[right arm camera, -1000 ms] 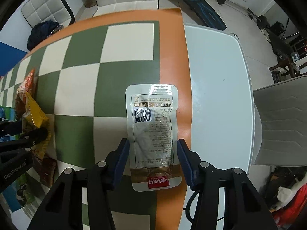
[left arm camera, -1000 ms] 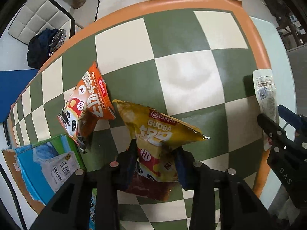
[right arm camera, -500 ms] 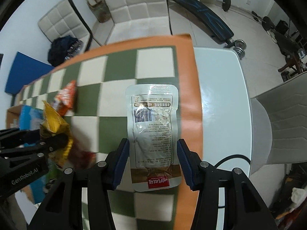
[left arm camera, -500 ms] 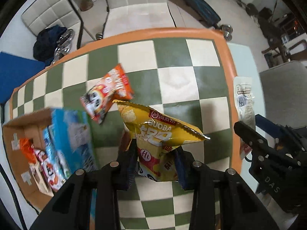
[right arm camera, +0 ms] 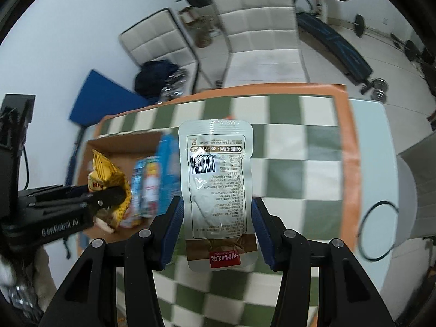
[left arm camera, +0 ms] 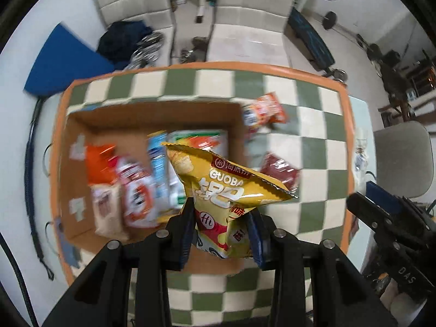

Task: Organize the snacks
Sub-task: 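Carry the GUOBA bag and clear packet over the cardboard box, then open both grippers to drop the bag and packet into the box, then raise both grippers away from the box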

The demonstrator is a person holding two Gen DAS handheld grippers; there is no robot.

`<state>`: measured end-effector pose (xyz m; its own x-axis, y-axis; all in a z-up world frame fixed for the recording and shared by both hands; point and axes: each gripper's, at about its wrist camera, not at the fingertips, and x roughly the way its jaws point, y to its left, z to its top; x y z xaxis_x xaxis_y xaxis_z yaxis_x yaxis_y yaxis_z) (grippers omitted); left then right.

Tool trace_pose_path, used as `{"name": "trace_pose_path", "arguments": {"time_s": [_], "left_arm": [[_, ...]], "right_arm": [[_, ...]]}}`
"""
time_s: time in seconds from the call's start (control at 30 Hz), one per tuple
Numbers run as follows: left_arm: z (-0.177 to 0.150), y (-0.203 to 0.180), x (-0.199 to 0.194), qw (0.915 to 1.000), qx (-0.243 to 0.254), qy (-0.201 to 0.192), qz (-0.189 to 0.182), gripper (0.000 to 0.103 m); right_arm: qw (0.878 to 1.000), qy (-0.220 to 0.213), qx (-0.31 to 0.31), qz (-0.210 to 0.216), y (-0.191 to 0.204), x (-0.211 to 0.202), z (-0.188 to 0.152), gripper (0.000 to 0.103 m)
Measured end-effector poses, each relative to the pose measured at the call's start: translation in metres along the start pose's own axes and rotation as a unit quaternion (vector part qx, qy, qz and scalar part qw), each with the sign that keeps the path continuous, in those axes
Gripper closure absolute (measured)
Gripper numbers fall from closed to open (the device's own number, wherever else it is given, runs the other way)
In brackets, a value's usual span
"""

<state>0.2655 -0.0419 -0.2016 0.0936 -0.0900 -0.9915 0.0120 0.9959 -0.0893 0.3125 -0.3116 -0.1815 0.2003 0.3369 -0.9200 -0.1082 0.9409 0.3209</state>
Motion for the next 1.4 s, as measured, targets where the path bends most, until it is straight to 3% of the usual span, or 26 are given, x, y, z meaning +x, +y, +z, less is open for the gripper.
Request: {"name": "trace_pose_path", "arguments": {"time_s": [0.23,0.47,1.03,1.1,1.17,1.27,1.4], "left_arm": [[-0.028,0.074,0.001,0.9988,-0.021,0.042,-0.014,0.07],[-0.041,0.102,0.018,0.9968,-0.028,0.067,-0.033,0.07],[-0.05,0.134,0.045,0.9913,-0.055,0.111,-0.044,0.07],[-0.052,0.136,0.046,0.9911,-0.054,0.113,-0.044,0.068],[-0.053,0.137,0.045,0.9905,-0.057,0.114,-0.051,0.065],[-0.055,0.138,0.041,0.991,-0.056,0.109,-0.055,0.054],[-0.057,0.14,0.032,0.992,-0.055,0.099,-0.056,0.054]], "right_arm": [[0.999,0.014,-0.001,0.03,0.09,0.006,-0.029,0.049],[0.999,0.035,-0.005,0.033,0.144,0.028,-0.053,0.049],[0.996,0.076,0.012,0.035,0.163,0.084,-0.055,0.045],[0.996,0.084,0.014,0.034,0.163,0.089,-0.055,0.03],[0.996,0.085,0.015,0.036,0.165,0.091,-0.056,0.022],[0.996,0.085,0.013,0.033,0.167,0.09,-0.057,0.015],[0.996,0.084,0.009,0.029,0.169,0.086,-0.058,0.013]]}}
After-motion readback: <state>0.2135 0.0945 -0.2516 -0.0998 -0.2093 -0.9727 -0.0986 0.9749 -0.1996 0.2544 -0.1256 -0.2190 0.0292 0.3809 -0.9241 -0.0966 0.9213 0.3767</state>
